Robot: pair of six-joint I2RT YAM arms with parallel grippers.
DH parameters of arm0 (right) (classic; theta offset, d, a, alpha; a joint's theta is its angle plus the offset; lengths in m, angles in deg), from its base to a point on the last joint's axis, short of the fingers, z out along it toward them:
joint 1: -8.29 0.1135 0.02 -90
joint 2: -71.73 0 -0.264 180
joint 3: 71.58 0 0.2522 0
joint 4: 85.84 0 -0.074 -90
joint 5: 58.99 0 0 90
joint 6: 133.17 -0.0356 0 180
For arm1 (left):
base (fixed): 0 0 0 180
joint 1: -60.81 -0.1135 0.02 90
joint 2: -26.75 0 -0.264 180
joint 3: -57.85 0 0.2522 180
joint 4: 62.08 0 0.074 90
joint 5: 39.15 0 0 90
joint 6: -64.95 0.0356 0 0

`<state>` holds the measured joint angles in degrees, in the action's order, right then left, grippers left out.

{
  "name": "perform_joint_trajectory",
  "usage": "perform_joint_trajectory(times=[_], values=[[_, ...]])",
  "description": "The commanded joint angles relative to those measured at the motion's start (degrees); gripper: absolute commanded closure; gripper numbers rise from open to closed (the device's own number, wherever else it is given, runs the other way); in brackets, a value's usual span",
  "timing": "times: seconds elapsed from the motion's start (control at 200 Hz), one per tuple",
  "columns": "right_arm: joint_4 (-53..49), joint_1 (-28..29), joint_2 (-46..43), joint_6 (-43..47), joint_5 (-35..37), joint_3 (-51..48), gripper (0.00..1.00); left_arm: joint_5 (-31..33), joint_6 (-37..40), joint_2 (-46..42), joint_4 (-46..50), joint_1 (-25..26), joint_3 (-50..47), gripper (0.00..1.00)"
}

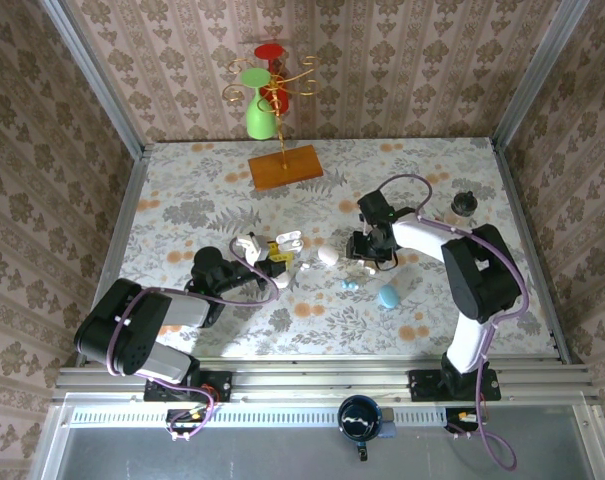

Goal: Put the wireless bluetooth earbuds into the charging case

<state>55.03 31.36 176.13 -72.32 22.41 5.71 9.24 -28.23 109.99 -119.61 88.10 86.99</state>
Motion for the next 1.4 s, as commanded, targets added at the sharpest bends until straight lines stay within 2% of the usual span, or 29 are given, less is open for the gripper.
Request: perform_joint_trajectory(times=[0.0, 0.355, 0.485, 0.58, 0.81, 1.095, 1.265, 1.395], values=[[-2.29, 1.08, 1.84, 2.18, -1.72, 2.70, 0.54, -1.16, 0.32, -0.27, -2.37, -0.23, -0.17, 1.00], [-9.75, 3.48, 3.15, 8.96, -1.97, 7.93, 0.55, -1.15, 0.45, -0.02, -2.42, -0.24, -0.17, 1.00], [-13.52, 3.65, 2.04, 12.52, 0.67, 10.25, 0.55, -0.59, 0.69, -0.01, -2.36, -0.29, -0.35, 1.00], [-21.22, 4.72, 2.48, 19.72, 5.26, 14.47, 0.54, -0.16, 0.84, 0.03, -2.35, -0.35, -0.52, 1.00], [-40.69, 8.97, 9.26, 32.18, 20.10, 27.98, 0.53, 0.42, 1.35, -0.01, -2.40, -0.50, -0.87, 1.00], [-52.18, 11.15, 19.15, 38.55, 24.39, 40.77, 0.55, 3.27, 2.75, 0.41, -2.46, -0.76, -2.10, 1.00], [-55.08, 12.02, 24.09, 39.49, 24.52, 44.64, 0.55, 3.21, 3.16, 0.47, -2.36, -0.75, -2.11, 1.00], [-56.70, 12.44, 26.71, 39.85, 22.98, 46.82, 0.59, 2.67, 3.01, 0.59, -2.36, -0.79, -2.01, 1.00]])
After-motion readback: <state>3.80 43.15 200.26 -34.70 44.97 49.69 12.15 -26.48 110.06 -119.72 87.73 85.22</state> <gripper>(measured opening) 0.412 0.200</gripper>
